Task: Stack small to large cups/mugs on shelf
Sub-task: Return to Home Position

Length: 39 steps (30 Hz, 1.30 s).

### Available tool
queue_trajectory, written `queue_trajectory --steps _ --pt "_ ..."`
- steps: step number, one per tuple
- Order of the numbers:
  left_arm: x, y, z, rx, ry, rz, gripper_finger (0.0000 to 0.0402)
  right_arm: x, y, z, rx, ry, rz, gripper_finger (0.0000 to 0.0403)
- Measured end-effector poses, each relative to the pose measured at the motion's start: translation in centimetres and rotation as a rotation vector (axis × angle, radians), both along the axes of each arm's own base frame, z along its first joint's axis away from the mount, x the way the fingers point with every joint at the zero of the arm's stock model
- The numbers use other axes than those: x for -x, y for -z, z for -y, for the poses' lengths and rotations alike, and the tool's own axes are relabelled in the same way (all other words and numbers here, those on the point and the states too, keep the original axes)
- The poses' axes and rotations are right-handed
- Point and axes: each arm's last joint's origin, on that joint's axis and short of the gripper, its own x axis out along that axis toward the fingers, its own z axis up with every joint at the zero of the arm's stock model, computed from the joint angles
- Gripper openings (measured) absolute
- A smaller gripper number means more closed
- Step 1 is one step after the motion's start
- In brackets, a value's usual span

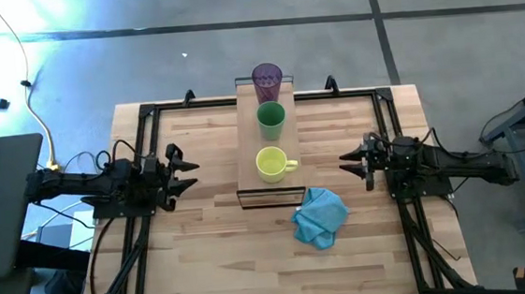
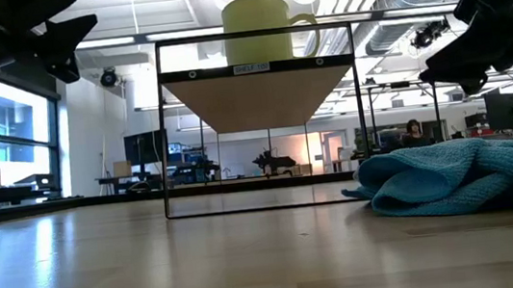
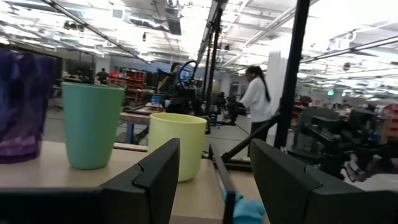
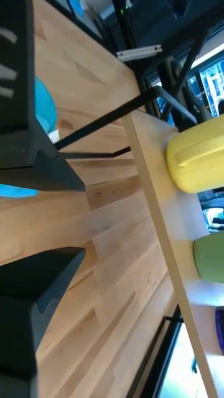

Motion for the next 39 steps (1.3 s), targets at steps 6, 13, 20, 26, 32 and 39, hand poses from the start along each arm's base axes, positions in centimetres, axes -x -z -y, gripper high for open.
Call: queue_trajectory --steps 6,13,20,26,32,39 --pt "0.0 0.0 0.1 0.014 0.045 0.003 0.0184 -0.1 0.0 -0.6 -0.026 -0.076 0.003 0.0147" --pt "0.0 -0.2 0.1 0.011 0.049 0.019 0.0184 -0.1 0.0 -1.5 0.014 -0.121 -0.001 0.0147" --pt "-0.1 0.5 0.1 0.019 0.048 -0.052 0.0184 -0.1 0.0 -1.5 0.091 -0.135 -0.011 0.0147" --pt "-0.3 1.9 0.1 0.096 0.057 -0.190 0.0184 0.1 0.1 -1.6 0.111 -0.175 -0.052 0.0147" --pt "-0.3 2.3 0.2 0.141 0.087 -0.237 0.0184 0.1 0.1 -1.6 0.088 -0.174 -0.051 0.0147" --pt "-0.3 3.1 0.3 0.156 0.123 -0.321 0.0184 0.1 0.1 -1.6 0.076 -0.171 -0.050 0.0147"
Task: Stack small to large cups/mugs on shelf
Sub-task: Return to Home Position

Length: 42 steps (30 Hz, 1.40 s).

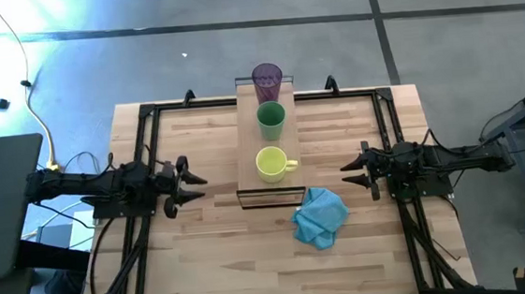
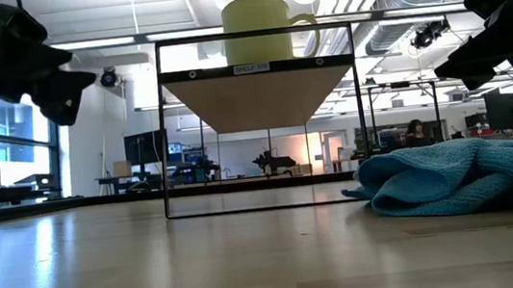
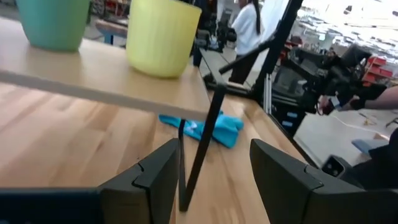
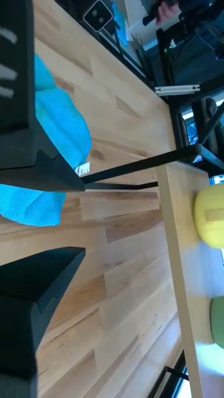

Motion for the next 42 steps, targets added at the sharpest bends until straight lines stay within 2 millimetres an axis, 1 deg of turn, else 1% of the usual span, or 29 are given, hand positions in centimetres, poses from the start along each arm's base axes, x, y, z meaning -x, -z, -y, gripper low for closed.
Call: queue_trajectory --steps 6,9,13,42 --pt "0.0 0.4 0.0 0.011 0.014 -0.040 0.0184 0.0 0.0 0.0 0.001 0.000 0.000 0.0147" --pt "0.1 1.0 0.0 0.012 0.013 -0.101 0.0184 0.0 0.0 0.0 0.001 0.000 0.000 0.0147" --pt "0.0 1.1 0.0 -0.002 0.004 -0.115 0.0184 0.0 0.0 0.0 0.001 0.000 0.000 0.0147" --pt "0.0 1.1 0.0 0.017 -0.005 -0.111 0.0184 0.0 0.0 0.0 0.001 0.001 0.000 0.0147"
